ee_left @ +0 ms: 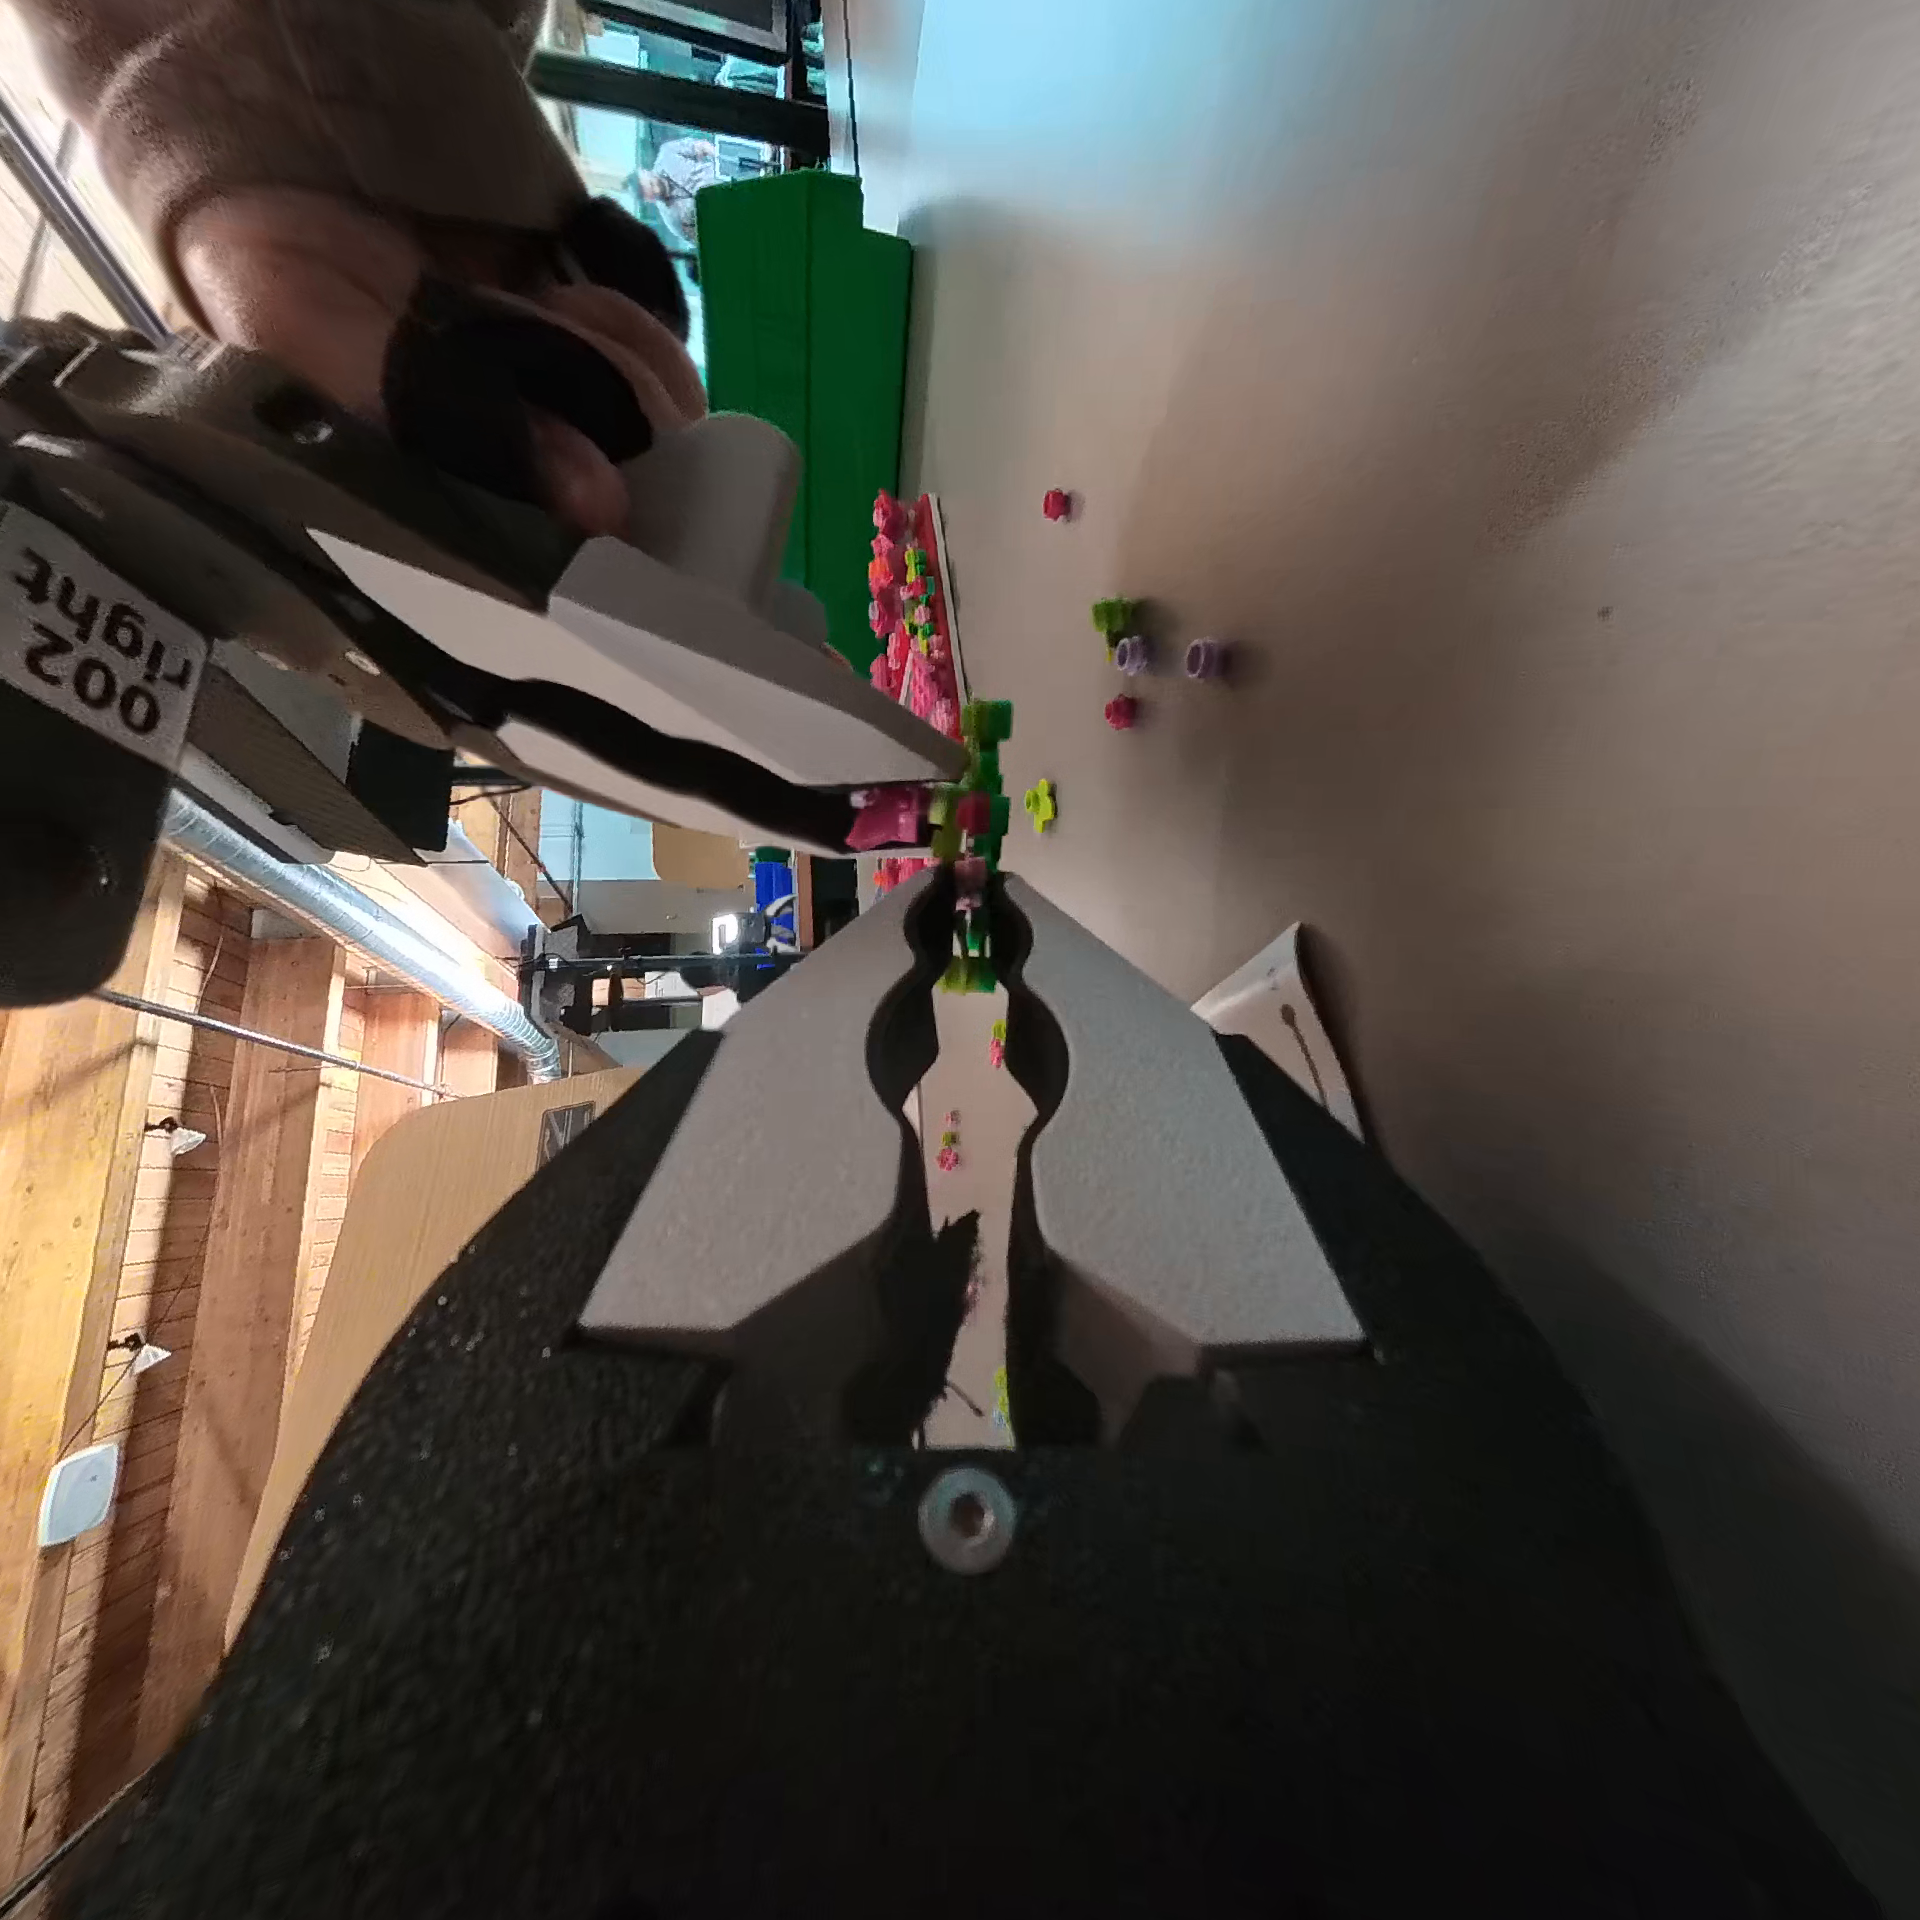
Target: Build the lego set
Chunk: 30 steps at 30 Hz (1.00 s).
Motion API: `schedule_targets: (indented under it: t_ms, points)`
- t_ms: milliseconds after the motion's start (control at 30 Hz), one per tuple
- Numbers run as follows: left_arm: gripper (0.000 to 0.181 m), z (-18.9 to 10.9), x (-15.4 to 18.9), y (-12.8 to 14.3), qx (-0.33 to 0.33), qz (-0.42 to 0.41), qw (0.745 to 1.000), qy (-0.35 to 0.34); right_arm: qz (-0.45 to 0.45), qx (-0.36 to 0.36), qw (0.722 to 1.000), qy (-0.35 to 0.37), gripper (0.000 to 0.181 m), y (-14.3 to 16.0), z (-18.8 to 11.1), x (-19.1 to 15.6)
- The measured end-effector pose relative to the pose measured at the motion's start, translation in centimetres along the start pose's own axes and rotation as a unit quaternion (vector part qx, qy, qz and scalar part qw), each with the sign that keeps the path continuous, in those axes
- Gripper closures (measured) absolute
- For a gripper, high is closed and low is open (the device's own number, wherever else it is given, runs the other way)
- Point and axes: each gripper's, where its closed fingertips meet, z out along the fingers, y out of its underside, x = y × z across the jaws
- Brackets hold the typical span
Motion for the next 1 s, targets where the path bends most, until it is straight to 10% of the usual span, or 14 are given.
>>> schedule_targets:
  t_ms: [1000]
  points:
    - [0.178,-0.3,-2.7,1.3,-0.033,-0.049,0.996,-0.068,0.013,-0.134,0.989,0.062,0.155,-1.7,-2.0,0.9]
